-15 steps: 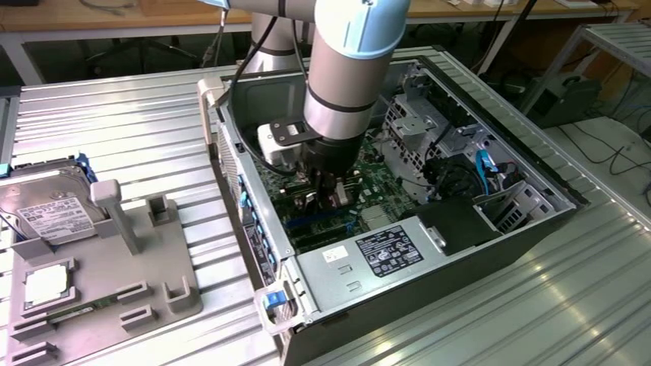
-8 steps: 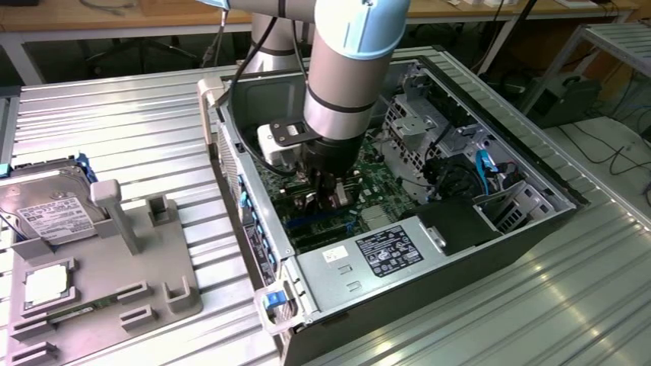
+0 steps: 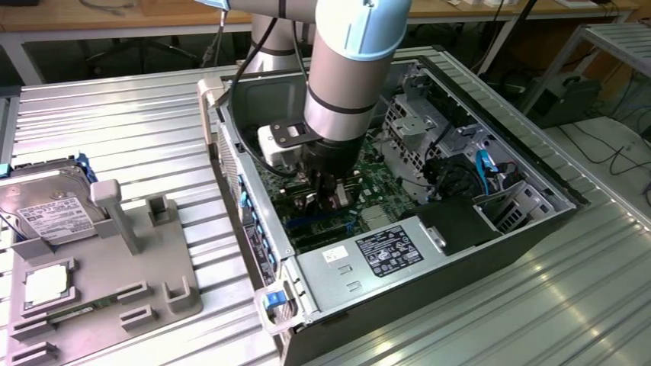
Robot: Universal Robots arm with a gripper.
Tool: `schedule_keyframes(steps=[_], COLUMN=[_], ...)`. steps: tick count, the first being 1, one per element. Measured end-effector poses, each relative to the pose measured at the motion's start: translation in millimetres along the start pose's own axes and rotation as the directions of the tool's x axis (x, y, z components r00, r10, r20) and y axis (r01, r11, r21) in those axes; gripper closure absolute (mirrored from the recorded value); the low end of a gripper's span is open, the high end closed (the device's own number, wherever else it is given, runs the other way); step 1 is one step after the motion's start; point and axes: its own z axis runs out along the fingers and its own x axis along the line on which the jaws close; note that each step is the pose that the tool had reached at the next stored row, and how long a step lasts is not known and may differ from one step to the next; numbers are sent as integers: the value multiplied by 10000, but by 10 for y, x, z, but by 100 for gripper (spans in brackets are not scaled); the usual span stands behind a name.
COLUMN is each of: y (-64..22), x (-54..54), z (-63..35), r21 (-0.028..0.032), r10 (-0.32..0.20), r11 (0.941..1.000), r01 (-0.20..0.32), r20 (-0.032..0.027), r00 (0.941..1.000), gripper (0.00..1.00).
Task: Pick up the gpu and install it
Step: 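Insert the gpu into the slot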
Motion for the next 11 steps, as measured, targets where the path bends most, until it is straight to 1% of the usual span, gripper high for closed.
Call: schedule_keyframes(steps=[3, 8, 11], y=[-1, -2, -1], x=[2, 3, 3], z=[0, 1, 4], r21=[0, -1, -5], r10=[-5, -11, -117], r11=[10000, 10000, 9999], r01=[5, 11, 117], r20=[-1, -23, -24], r00=[10000, 10000, 9999], gripper=[72, 72, 72])
